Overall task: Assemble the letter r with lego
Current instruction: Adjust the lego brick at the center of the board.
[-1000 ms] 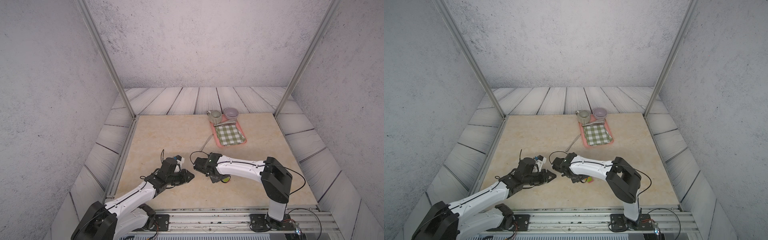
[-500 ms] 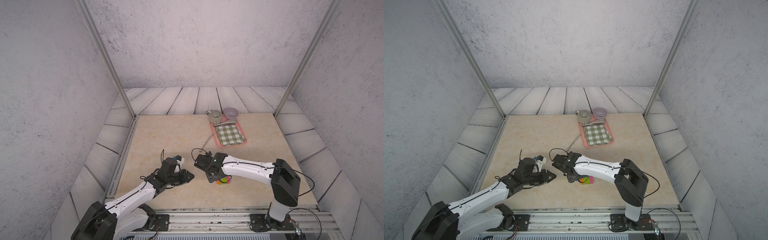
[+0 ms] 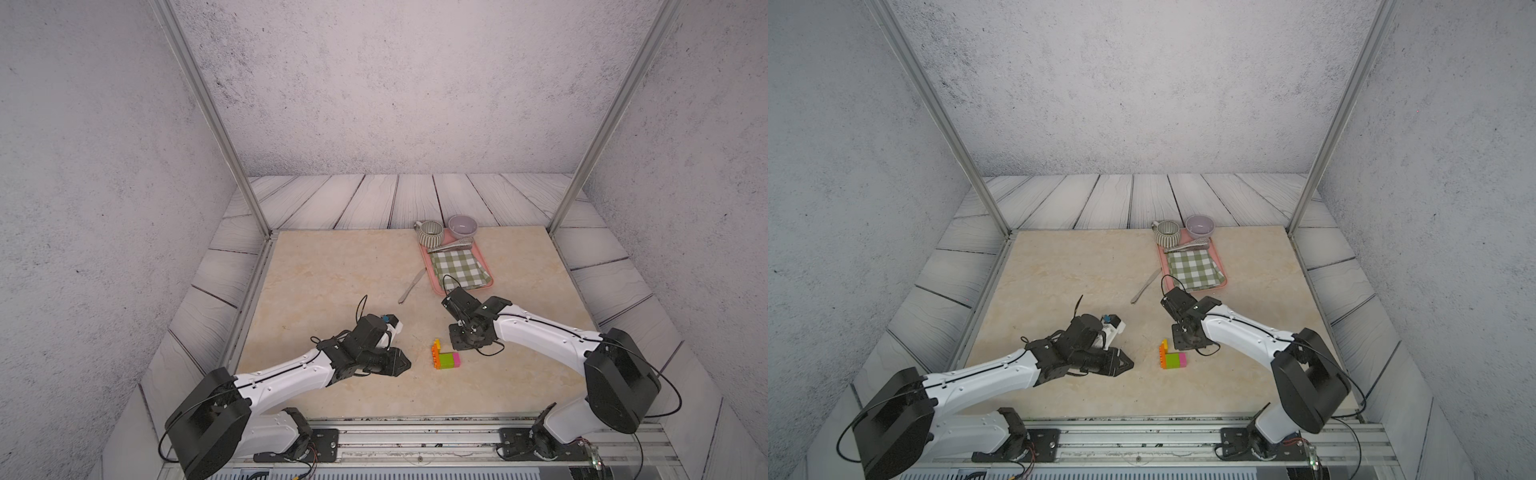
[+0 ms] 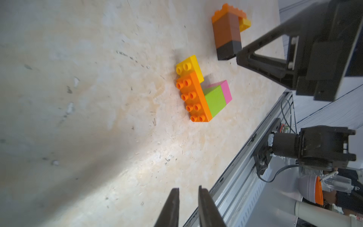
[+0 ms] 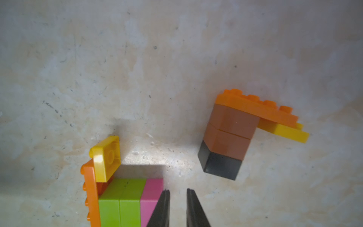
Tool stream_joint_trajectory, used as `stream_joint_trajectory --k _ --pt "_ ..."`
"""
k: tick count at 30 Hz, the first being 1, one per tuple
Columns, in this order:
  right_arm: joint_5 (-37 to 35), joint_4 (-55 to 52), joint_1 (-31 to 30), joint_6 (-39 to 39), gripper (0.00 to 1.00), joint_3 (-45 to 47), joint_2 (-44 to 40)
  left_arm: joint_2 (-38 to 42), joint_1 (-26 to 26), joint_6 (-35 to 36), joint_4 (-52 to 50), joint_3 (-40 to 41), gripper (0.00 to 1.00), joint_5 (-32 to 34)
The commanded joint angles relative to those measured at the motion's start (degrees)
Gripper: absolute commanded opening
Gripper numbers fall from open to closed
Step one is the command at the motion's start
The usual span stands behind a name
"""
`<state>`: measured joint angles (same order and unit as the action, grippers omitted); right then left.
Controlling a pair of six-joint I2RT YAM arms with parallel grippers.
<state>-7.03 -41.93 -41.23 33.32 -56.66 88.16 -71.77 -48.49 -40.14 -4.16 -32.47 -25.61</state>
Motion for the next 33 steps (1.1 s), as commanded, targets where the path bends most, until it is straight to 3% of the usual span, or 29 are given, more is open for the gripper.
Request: stream_joint_trajectory --k 1,10,19,23,33 --pt "0.88 0.88 -0.28 -3.01 0.21 0.14 2.27 -0.1 -0.31 0.74 -0.18 -0.73 0.22 2.08" --pt "0.41 1.32 -0.33 -2.66 0.19 2.49 4.97 1.33 -0.29 0.23 -1.99 -1.1 0.22 3.15" --pt "18.21 4.87 -1.46 -2.37 0.17 8.08 -1.93 2.03 -0.2 -0.85 -2.28 -1.1 0.22 4.37" --pt "22.75 7.99 -3.51 -1.7 0.18 9.76 -3.35 2.58 -0.11 -1.26 -2.99 -1.2 0.22 5.47" --pt "22.74 13.2 -7.63 1.02 0.18 8.73 -1.35 6.83 1.49 -1.61 -6.59 -0.95 0.22 7.76"
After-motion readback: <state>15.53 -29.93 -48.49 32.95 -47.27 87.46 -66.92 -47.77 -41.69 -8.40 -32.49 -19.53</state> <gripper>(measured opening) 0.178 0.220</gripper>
